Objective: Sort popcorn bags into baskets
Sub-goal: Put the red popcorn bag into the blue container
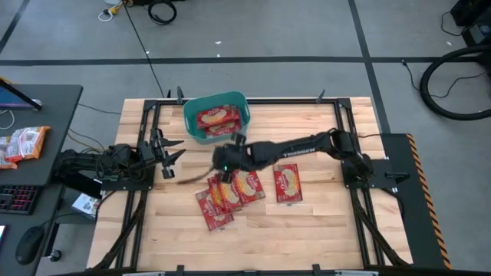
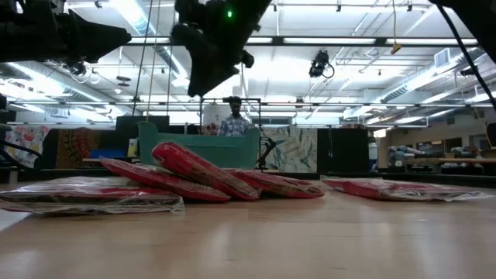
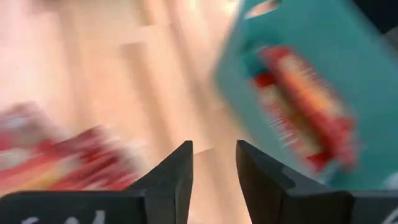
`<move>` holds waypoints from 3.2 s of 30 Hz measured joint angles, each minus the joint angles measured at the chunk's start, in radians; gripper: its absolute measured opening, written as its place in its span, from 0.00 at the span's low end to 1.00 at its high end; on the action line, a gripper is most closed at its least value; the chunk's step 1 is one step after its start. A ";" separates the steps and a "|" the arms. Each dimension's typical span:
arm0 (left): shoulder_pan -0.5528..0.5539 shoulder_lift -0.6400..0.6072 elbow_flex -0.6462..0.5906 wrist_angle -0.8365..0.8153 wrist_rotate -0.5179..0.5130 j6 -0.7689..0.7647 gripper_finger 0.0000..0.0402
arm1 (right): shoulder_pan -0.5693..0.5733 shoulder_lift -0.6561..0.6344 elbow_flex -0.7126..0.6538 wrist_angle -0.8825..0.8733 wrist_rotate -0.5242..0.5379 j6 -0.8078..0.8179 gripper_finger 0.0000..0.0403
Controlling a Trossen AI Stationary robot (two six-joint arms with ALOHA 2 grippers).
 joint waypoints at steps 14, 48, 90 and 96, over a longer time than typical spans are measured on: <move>0.000 0.000 0.000 0.002 -0.034 0.015 0.35 | 0.218 0.003 -0.163 0.234 -0.019 0.255 0.53; 0.000 0.046 0.000 0.015 -0.070 -0.036 0.35 | 0.343 0.197 -0.160 0.171 0.183 0.259 0.46; -0.002 0.882 0.216 0.168 0.346 -0.090 0.58 | 0.264 -0.111 -0.089 -0.099 0.102 0.023 0.02; -0.002 1.039 0.286 0.168 0.346 -0.093 0.58 | 0.226 -0.111 -0.089 -0.067 0.102 -0.038 0.01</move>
